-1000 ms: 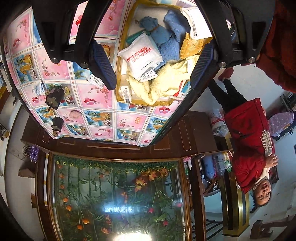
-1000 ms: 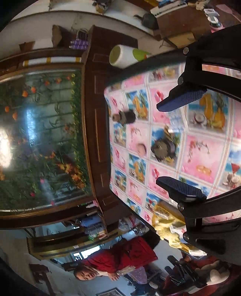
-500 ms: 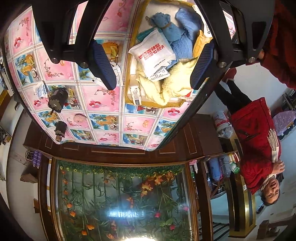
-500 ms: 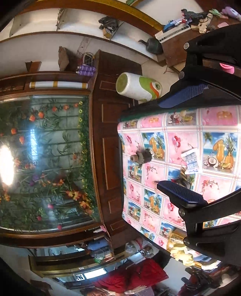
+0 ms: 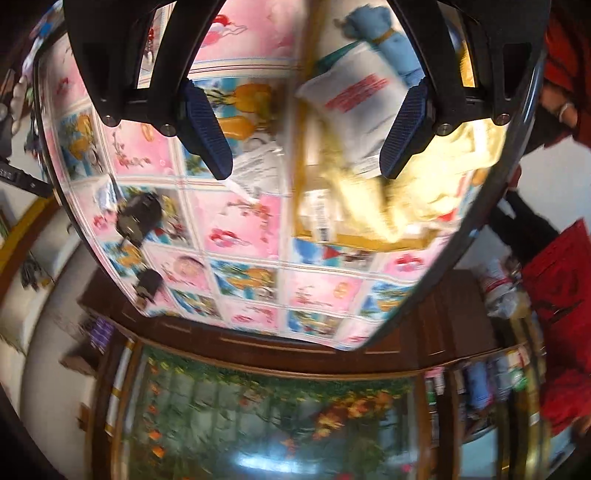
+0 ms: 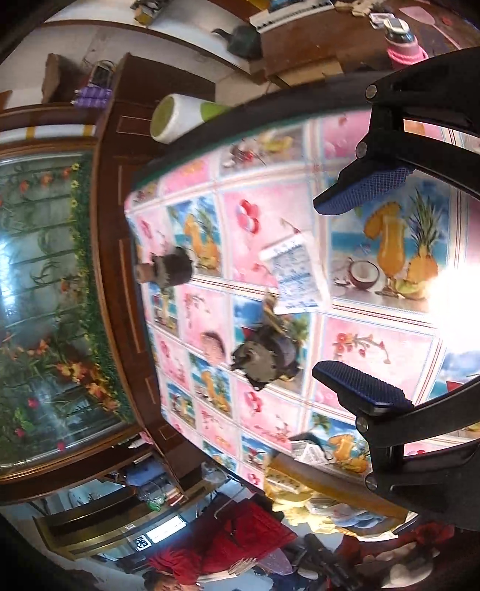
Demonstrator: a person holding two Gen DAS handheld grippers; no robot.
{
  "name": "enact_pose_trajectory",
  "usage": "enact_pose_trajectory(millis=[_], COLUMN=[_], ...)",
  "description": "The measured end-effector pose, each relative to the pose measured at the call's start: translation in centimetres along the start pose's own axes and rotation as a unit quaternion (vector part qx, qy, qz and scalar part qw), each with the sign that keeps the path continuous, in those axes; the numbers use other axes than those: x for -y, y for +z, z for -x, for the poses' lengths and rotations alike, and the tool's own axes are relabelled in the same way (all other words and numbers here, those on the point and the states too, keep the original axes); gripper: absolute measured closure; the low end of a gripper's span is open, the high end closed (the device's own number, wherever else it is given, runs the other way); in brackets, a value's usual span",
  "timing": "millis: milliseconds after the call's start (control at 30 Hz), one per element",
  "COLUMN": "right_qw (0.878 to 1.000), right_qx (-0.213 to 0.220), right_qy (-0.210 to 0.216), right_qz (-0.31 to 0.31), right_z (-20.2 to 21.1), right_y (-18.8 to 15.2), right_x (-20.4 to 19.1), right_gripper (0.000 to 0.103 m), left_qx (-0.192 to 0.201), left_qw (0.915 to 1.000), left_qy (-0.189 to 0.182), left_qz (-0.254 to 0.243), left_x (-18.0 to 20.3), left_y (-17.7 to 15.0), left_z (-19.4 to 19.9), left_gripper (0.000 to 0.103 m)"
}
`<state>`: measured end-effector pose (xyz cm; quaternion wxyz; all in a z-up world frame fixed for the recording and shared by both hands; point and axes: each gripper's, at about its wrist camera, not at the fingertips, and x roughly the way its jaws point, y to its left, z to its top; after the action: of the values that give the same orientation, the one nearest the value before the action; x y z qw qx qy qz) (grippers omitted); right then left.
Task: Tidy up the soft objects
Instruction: 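Move both tools back over the table toward the white paper packets, then grasp the small white paper packet with the left tool while the right tool grasps the blue-print packet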
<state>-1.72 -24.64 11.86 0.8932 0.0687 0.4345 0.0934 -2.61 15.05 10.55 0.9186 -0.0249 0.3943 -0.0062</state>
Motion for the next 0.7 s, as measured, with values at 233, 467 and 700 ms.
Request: enact_pose_trajectory(millis=[233, 467, 700], right_qw=[0.999, 0.998, 0.996], right_qx=[-0.015, -0.014, -0.005], right_qy=[0.002, 0.014, 0.039], right_qz=[-0.037, -0.057, -0.078], right_z=[-2.3, -2.7, -5.7], right_y=[-1.6, -1.7, 1.3], right_x=[1.7, 3.0, 3.2], right_gripper=[0.02, 0.02, 0.019], left_qx=[-0.103, -0.188, -0.171], left_qw=[0.9911, 0.9782, 0.9722], left_qy=[0.008, -0.029, -0.134], left_qz=[-0.083, -0.084, -0.087], left_x=[5.5, 7.1, 8.2], left_y=[2.0, 0.3, -0.5], left_z=[-9.8, -14.3, -9.2], left_gripper=[0.021, 0.021, 0.021])
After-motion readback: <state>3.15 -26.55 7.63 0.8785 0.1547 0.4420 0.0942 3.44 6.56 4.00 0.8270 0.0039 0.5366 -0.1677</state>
